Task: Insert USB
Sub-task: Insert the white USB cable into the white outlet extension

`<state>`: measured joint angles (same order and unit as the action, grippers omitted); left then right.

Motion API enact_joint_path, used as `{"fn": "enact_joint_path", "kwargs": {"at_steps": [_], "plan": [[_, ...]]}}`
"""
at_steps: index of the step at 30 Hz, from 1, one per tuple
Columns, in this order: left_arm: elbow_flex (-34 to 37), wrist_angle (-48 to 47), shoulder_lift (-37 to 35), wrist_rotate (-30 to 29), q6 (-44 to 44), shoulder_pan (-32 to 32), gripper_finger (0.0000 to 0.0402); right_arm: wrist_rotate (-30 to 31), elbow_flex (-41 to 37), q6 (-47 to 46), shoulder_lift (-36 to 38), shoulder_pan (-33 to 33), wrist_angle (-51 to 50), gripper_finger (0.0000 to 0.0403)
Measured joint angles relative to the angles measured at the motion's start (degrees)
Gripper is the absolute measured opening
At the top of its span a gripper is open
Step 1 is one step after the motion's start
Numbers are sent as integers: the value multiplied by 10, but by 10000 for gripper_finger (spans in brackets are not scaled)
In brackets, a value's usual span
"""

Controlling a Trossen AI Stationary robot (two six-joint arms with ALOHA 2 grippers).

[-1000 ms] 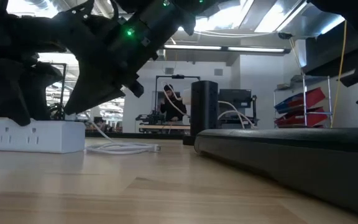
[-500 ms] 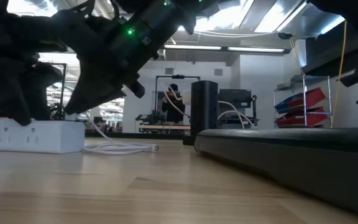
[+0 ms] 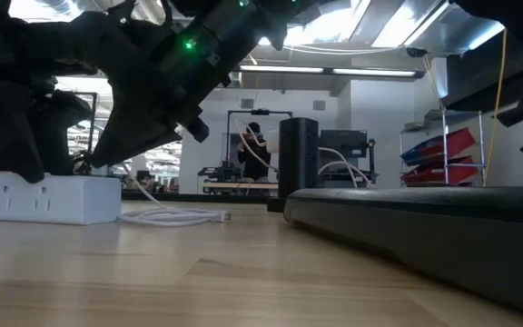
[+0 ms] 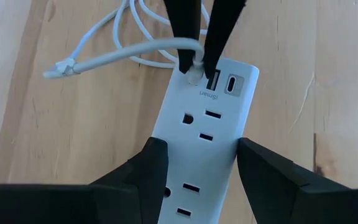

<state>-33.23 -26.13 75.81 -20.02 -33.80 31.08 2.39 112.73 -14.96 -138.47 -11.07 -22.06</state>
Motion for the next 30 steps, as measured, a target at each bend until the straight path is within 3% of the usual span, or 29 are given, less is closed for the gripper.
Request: {"fn": "enact_joint_path", "kwargs": {"at_steps": [6, 10, 14, 24, 30], "plan": [[0, 4, 1, -4, 1, 0, 170, 33, 1, -14, 1, -3, -26, 0], [0, -2, 0, -2, 2, 1, 170, 3, -1, -5, 1, 0, -2, 0], [0, 5, 1, -5, 2, 0, 170, 15, 2, -27, 1, 2, -41, 0], [0, -5, -1, -2, 5, 0, 170, 25, -1, -12, -5, 2, 11, 0], [1, 2, 0, -4, 4, 0, 170, 27, 2, -16, -3, 1, -32, 0]]}}
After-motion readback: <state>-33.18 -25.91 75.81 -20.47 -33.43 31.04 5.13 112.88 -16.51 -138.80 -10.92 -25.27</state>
